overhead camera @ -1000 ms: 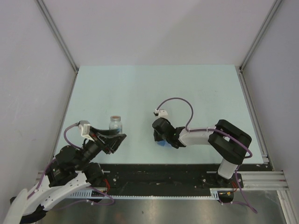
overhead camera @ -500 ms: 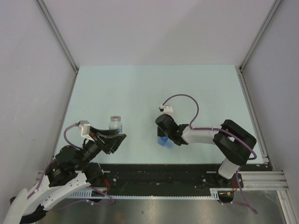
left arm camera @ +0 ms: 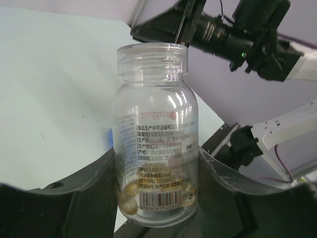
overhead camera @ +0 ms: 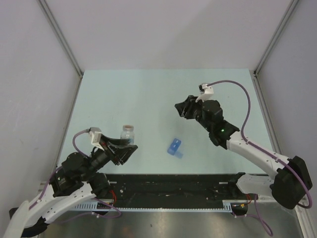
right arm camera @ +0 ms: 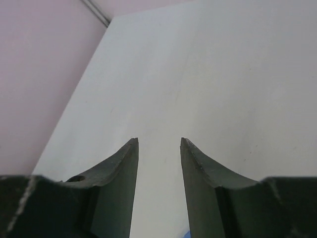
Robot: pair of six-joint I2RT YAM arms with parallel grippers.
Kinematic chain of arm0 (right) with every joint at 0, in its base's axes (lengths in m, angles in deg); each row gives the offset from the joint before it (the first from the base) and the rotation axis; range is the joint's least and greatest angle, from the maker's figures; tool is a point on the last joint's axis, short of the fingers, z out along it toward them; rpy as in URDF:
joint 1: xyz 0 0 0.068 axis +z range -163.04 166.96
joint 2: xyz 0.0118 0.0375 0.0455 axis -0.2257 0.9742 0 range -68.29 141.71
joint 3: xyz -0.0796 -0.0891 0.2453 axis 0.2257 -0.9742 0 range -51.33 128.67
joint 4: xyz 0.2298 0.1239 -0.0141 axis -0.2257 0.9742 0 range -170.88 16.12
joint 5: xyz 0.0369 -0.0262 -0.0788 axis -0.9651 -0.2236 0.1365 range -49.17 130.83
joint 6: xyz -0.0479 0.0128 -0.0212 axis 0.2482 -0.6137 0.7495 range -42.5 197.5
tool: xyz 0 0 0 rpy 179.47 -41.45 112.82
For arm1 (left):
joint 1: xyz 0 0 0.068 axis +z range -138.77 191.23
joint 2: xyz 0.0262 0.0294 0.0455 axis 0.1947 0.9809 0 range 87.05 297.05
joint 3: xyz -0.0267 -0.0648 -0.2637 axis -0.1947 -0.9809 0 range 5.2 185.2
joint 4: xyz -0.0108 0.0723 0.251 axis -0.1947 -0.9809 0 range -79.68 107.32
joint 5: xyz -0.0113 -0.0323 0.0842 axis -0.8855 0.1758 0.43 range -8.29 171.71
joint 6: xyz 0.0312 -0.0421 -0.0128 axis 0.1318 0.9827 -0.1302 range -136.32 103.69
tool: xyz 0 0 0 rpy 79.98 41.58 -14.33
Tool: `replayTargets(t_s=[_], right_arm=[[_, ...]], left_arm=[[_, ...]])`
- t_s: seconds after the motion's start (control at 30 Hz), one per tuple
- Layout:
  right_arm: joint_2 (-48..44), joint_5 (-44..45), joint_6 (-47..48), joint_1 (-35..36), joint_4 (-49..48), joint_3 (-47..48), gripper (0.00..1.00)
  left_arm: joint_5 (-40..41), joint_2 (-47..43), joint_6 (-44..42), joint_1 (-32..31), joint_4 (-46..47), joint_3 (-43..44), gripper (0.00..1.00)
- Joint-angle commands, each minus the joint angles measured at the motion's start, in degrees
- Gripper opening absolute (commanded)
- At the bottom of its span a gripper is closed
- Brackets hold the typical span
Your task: Sort the pills into containers
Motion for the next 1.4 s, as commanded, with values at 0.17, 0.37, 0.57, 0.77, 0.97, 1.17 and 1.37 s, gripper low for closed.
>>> replayTargets(t_s=[0.17, 0.37, 0.57, 0.77, 0.97, 1.17, 1.37], right_arm=[[-16.1, -4.8, -3.2, 8.4, 6.2, 1.1, 0.54], [-22.1, 8.4, -10.2, 17.3, 12.5, 3.9, 0.72], [-17.8, 18.3, -20.9, 26.3, 15.2, 7.3, 0.74], [-12.4, 23.9, -24.6, 31.2, 13.8, 8.2, 0.74], [-10.5, 29.4, -27.2, 33.9, 15.2, 8.2, 0.73], [-8.8, 28.8, -27.3, 34.7, 12.2, 8.2, 0.71], [-7.5, 27.5, -28.3, 34.7, 11.5, 8.2, 0.66]], left_arm=[[-11.6, 16.3, -4.6, -0.2, 1.8, 4.2, 0.00], [-10.8, 18.1, -8.0, -0.2, 3.9, 4.3, 0.00], [-15.7, 22.2, -11.4, -0.3, 7.8, 4.5, 0.00], [-17.1, 23.5, -13.8, -0.4, 8.4, 5.9, 0.00], [-17.9, 23.5, -13.8, -0.4, 8.8, 5.9, 0.00], [-19.4, 24.8, -13.7, -0.5, 9.5, 5.6, 0.01], [-19.7, 25.1, -13.8, -0.8, 10.3, 5.9, 0.00]])
